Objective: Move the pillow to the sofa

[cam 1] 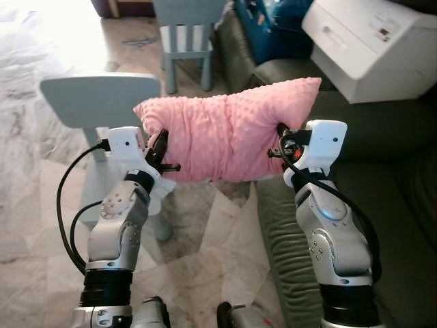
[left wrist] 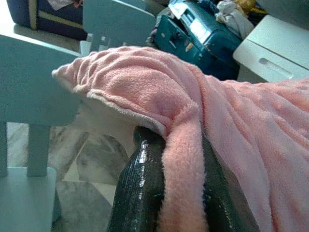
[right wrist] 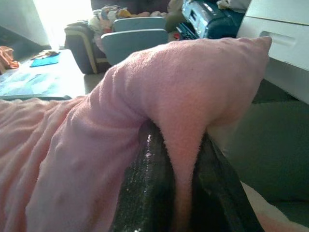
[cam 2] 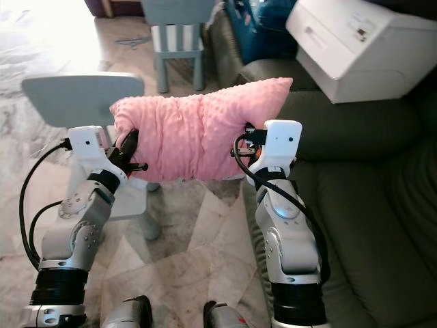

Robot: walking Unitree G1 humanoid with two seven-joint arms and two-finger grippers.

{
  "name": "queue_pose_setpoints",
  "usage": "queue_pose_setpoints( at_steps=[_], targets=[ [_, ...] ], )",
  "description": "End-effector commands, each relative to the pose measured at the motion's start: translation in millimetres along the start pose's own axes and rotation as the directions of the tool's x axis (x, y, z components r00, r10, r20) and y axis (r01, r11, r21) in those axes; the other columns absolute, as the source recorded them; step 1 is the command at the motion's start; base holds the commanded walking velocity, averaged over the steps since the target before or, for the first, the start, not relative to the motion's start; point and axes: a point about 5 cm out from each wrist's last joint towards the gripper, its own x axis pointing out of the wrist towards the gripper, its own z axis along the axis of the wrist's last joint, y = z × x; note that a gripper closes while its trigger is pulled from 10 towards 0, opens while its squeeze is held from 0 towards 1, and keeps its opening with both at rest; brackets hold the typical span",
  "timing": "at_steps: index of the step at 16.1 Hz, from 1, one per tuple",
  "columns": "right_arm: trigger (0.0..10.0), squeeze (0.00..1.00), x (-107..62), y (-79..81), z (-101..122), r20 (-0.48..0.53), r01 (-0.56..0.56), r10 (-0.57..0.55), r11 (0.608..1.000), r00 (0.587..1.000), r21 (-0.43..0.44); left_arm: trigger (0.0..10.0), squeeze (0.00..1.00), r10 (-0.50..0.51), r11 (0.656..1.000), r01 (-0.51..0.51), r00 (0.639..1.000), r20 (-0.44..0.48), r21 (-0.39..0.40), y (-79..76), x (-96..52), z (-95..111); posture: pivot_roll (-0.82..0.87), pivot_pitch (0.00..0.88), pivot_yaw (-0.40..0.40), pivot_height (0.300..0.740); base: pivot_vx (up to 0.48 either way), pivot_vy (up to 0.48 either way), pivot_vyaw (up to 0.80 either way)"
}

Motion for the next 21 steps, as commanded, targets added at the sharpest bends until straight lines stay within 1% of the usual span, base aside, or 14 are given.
queue_pose_setpoints(
  at_steps=[1, 3, 5, 13, 21],
  targets=[
    [10.0, 0.00, 1.5, -1.2, 5.8, 0.026, 0.000, 0.000, 1.000, 1.000, 0.005, 10.0, 0.00, 0.005, 1.000, -0.005, 1.000, -0.027, -0.008, -0.6, -0.5, -5.5, -0.07, 0.166, -0.082, 0.740, 0.000, 0.000, -0.79],
    [10.0, 0.00, 2.2, -0.9, 6.3, 0.028, -0.001, 0.001, 1.000, 1.000, 0.002, 10.0, 0.00, 0.003, 0.999, -0.005, 0.999, -0.047, -0.040, -1.8, 0.1, -7.7, -0.07, 0.167, -0.081, 0.740, 0.000, 0.000, -0.79],
    [10.0, 0.00, 2.8, -0.6, 6.3, 0.029, 0.000, 0.000, 1.000, 1.000, 0.003, 10.0, 0.00, -0.006, 1.000, 0.005, 0.999, -0.046, -0.022, -2.2, 0.9, -8.2, -0.07, 0.169, -0.078, 0.740, 0.000, 0.000, -0.79],
    [10.0, 0.00, 3.7, -0.2, 6.6, 0.033, 0.007, -0.008, 1.000, 0.999, 0.010, 10.0, 0.00, -0.011, 1.000, 0.010, 0.998, -0.062, -0.025, -1.7, 1.7, -10.6, -0.07, 0.174, -0.069, 0.740, 0.000, 0.000, -0.79],
    [10.0, 0.00, 3.6, -0.5, 6.6, 0.033, 0.009, -0.009, 1.000, 0.999, 0.012, 10.0, 0.00, -0.006, 1.000, 0.006, 0.998, -0.064, -0.005, 0.6, 2.2, -10.6, -0.07, 0.180, -0.068, 0.740, 0.000, 0.000, -0.79]
  ],
)
